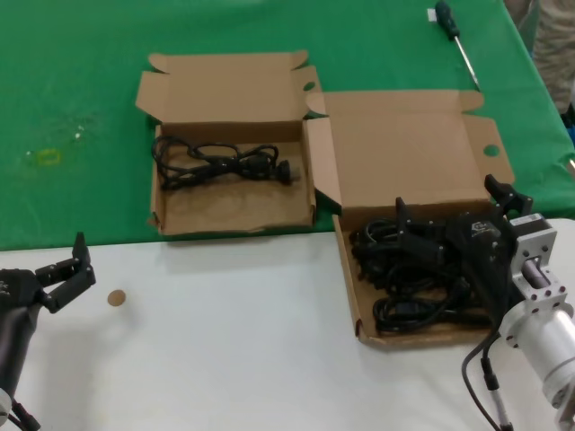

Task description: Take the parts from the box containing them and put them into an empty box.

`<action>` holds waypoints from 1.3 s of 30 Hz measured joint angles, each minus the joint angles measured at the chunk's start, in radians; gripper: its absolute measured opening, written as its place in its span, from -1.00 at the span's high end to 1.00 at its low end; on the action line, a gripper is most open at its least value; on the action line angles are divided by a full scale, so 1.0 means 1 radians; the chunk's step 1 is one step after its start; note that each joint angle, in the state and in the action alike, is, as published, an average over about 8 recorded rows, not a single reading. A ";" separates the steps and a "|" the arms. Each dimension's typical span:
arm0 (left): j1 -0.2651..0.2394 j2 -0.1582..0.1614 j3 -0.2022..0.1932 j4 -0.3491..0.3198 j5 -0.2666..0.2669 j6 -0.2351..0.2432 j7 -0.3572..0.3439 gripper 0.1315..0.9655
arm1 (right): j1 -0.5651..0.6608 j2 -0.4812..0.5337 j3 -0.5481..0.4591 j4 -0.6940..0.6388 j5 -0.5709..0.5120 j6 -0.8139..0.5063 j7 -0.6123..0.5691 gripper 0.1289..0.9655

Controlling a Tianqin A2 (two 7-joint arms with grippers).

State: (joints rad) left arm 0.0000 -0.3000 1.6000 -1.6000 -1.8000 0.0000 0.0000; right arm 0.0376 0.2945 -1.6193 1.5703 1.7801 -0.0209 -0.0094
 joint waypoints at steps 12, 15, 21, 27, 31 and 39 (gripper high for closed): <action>0.000 0.000 0.000 0.000 0.000 0.000 0.000 -1.00 | 0.000 0.000 0.000 0.000 0.000 0.000 0.000 -1.00; 0.000 0.000 0.000 0.000 0.000 0.000 0.000 -1.00 | 0.000 0.000 0.000 0.000 0.000 0.000 0.000 -1.00; 0.000 0.000 0.000 0.000 0.000 0.000 0.000 -1.00 | 0.000 0.000 0.000 0.000 0.000 0.000 0.000 -1.00; 0.000 0.000 0.000 0.000 0.000 0.000 0.000 -1.00 | 0.000 0.000 0.000 0.000 0.000 0.000 0.000 -1.00; 0.000 0.000 0.000 0.000 0.000 0.000 0.000 -1.00 | 0.000 0.000 0.000 0.000 0.000 0.000 0.000 -1.00; 0.000 0.000 0.000 0.000 0.000 0.000 0.000 -1.00 | 0.000 0.000 0.000 0.000 0.000 0.000 0.000 -1.00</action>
State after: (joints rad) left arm 0.0000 -0.3000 1.6000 -1.6000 -1.8000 0.0000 0.0000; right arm 0.0376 0.2945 -1.6193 1.5703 1.7801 -0.0209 -0.0094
